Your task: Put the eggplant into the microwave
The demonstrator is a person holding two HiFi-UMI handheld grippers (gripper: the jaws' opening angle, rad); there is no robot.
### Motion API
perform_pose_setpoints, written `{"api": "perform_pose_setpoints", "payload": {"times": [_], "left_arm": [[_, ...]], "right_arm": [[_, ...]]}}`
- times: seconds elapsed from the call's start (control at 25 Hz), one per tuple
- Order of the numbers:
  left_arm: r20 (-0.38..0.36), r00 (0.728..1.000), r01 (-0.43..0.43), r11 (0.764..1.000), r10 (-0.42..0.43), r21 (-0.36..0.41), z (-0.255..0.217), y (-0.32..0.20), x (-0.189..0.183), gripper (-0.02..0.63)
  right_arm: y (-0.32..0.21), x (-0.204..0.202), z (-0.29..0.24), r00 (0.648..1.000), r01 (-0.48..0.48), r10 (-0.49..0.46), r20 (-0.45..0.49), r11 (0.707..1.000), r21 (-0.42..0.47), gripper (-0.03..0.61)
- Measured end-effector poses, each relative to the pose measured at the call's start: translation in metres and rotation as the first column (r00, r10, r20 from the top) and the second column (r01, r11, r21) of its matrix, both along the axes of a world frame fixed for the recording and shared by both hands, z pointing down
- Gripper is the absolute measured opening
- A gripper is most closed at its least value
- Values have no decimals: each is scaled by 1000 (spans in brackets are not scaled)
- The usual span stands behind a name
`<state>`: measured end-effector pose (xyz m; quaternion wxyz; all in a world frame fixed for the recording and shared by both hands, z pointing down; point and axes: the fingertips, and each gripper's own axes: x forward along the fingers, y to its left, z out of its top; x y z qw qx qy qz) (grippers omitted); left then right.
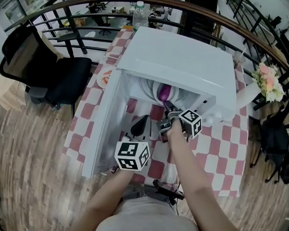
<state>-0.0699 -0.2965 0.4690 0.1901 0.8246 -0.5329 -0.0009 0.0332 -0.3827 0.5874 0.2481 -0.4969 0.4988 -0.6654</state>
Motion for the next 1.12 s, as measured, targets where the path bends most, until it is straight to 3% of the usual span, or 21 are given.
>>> {"api": "perform_pose_setpoints", "payload": {"times": [0.56, 1.12], "left_arm": [[-9, 999, 35, 999, -35, -19, 4, -6, -11, 5], [-17, 999, 33, 999, -33, -22, 4, -5, -11, 4]], "right_arm": [[-19, 4, 11, 999, -33, 32, -30, 999, -38, 331], [-17, -6, 2, 996, 50, -47, -73, 998, 35, 334]]}}
